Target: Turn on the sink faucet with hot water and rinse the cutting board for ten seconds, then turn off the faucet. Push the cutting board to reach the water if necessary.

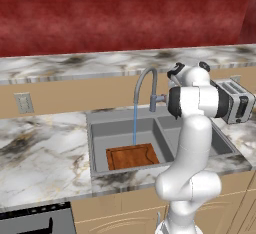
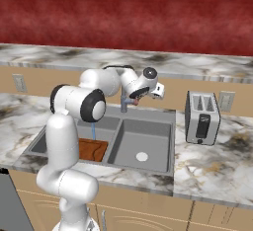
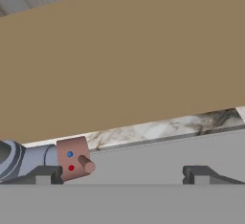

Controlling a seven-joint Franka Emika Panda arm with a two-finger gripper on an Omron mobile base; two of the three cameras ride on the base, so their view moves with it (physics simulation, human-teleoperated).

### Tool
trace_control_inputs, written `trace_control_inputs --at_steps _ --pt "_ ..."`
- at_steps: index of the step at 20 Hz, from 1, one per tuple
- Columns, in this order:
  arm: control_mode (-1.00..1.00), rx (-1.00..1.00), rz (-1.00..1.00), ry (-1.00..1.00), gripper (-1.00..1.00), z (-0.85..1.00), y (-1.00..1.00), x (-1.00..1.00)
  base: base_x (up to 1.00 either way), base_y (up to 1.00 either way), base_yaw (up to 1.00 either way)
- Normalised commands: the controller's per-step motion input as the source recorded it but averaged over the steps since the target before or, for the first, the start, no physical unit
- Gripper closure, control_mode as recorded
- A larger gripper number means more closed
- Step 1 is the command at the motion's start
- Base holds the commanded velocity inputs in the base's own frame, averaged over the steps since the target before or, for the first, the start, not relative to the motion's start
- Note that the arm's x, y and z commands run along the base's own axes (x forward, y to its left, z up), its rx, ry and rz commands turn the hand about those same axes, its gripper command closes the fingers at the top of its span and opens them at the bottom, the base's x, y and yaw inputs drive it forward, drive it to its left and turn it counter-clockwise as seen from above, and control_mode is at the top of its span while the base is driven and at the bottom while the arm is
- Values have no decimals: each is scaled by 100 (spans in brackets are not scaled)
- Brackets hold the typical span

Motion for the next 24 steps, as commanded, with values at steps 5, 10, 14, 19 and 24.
trace_control_inputs --at_steps 5,10,14,19,24 --pt "-100 0 0 0 -100 0 0 0 0 0 0" --pt "-100 0 0 0 -100 0 0 0 0 0 0" --pt "-100 0 0 0 -100 0 0 0 0 0 0" --pt "-100 0 0 0 -100 0 0 0 0 0 0" --pt "-100 0 0 0 -100 0 0 0 0 0 0"
